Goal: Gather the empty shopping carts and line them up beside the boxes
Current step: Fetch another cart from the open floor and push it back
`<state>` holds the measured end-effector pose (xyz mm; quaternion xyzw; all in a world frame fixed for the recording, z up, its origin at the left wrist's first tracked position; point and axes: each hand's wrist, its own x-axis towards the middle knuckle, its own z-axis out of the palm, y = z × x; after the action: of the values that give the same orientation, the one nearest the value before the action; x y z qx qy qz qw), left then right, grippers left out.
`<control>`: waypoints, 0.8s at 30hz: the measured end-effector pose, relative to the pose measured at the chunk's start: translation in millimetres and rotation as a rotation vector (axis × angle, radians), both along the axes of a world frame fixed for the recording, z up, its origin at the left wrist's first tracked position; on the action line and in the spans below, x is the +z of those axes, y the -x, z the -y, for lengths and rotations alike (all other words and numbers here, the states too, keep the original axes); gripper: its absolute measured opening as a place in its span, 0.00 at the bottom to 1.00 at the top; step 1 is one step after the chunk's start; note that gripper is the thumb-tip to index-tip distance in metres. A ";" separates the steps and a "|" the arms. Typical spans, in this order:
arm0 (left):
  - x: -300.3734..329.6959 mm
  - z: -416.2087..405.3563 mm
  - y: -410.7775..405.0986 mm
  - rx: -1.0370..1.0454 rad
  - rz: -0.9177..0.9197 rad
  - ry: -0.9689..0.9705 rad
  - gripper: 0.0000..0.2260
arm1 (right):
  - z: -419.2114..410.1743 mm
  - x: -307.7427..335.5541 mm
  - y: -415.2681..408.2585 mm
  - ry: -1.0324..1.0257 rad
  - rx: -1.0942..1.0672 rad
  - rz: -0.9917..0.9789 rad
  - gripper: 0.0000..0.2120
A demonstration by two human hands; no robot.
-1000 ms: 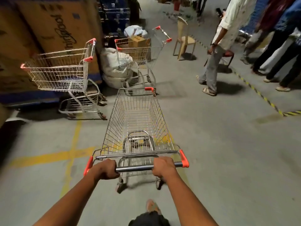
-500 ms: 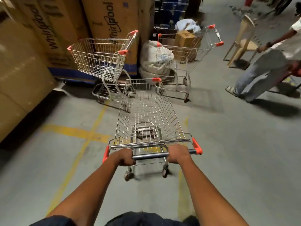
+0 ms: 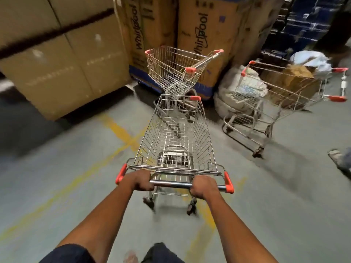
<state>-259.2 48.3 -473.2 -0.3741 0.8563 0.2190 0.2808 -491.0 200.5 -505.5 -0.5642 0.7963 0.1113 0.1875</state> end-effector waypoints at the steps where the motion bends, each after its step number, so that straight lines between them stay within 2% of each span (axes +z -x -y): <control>1: 0.3 -7.4 6.3 0.031 -0.007 0.020 0.09 | 0.2 1.5 11.0 0.001 0.024 0.007 0.16; 9: -6.1 -18.6 80.1 0.229 -0.011 -0.024 0.11 | 36.5 6.7 108.9 -0.005 0.214 -0.020 0.15; 13: -14.0 -0.4 124.9 0.314 -0.045 -0.073 0.11 | 79.6 3.1 162.4 0.004 0.281 -0.062 0.13; 19: -21.3 52.1 183.2 0.464 -0.082 -0.169 0.14 | 158.8 1.6 226.6 0.069 0.491 -0.191 0.14; 21: -19.4 67.1 200.3 0.503 -0.079 -0.164 0.13 | 186.8 2.1 245.0 0.064 0.554 -0.162 0.16; 24: -20.4 87.6 220.6 0.555 -0.081 -0.146 0.16 | 230.0 5.3 275.5 0.049 0.644 0.015 0.25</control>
<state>-479.9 -39.3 -493.6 -0.5637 0.7136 0.3634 0.2021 -766.6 -29.6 -500.2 -0.7924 0.5778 0.1417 0.1349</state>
